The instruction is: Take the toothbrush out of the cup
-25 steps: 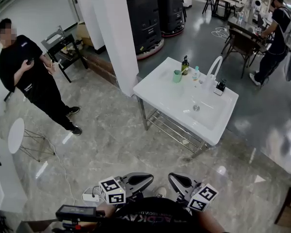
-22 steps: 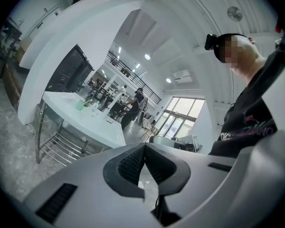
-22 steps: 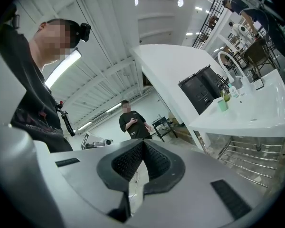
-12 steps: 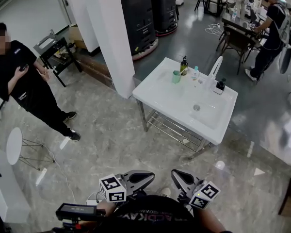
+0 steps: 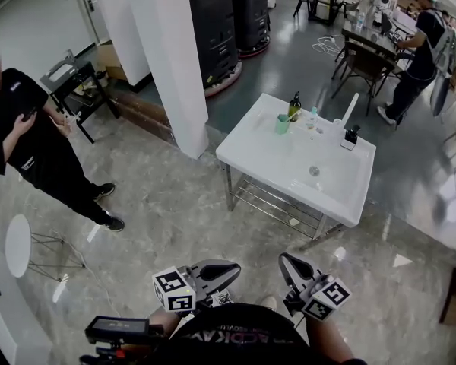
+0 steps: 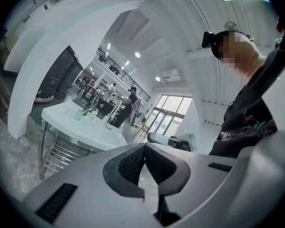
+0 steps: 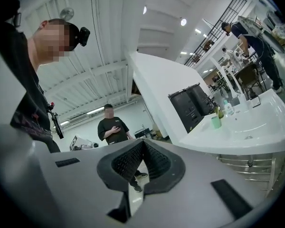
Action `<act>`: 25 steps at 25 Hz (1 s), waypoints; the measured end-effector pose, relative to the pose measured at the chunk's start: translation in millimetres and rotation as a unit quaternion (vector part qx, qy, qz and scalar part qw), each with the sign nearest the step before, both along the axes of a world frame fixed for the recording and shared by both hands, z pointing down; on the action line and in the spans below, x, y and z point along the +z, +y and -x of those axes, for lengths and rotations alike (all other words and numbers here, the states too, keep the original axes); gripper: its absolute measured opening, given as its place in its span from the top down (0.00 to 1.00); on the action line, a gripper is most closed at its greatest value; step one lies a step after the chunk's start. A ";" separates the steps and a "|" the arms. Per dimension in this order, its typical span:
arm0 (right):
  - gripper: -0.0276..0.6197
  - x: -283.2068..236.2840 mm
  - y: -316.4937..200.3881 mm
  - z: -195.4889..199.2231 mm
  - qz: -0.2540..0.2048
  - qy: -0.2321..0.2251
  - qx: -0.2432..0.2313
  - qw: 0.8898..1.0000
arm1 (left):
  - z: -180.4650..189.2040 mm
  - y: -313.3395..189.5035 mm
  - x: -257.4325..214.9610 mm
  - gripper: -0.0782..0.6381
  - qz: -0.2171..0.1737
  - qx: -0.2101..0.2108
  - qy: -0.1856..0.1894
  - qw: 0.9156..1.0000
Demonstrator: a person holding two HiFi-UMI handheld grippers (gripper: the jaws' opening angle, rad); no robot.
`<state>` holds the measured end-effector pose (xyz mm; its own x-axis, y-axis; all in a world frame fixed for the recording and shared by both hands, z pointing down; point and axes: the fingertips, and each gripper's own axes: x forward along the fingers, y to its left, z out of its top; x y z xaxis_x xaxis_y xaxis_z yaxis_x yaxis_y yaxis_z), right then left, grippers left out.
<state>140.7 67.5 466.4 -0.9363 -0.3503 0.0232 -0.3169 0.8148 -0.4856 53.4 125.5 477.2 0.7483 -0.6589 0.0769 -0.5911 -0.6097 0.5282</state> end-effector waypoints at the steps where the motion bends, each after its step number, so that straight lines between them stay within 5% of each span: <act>1: 0.94 -1.5 -2.1 6.5 -0.005 0.000 0.007 1.000 | 8.1 0.5 -0.6 0.88 -0.001 0.002 0.002 1.000; 15: 0.94 -13.0 -41.9 71.6 -0.050 0.022 0.048 0.997 | 86.0 4.4 -2.9 0.88 -0.011 -0.013 0.018 1.000; 25: 0.94 -8.5 -139.5 94.8 -0.073 0.029 0.080 0.994 | 118.1 -35.5 3.4 0.88 -0.007 -0.043 0.006 0.999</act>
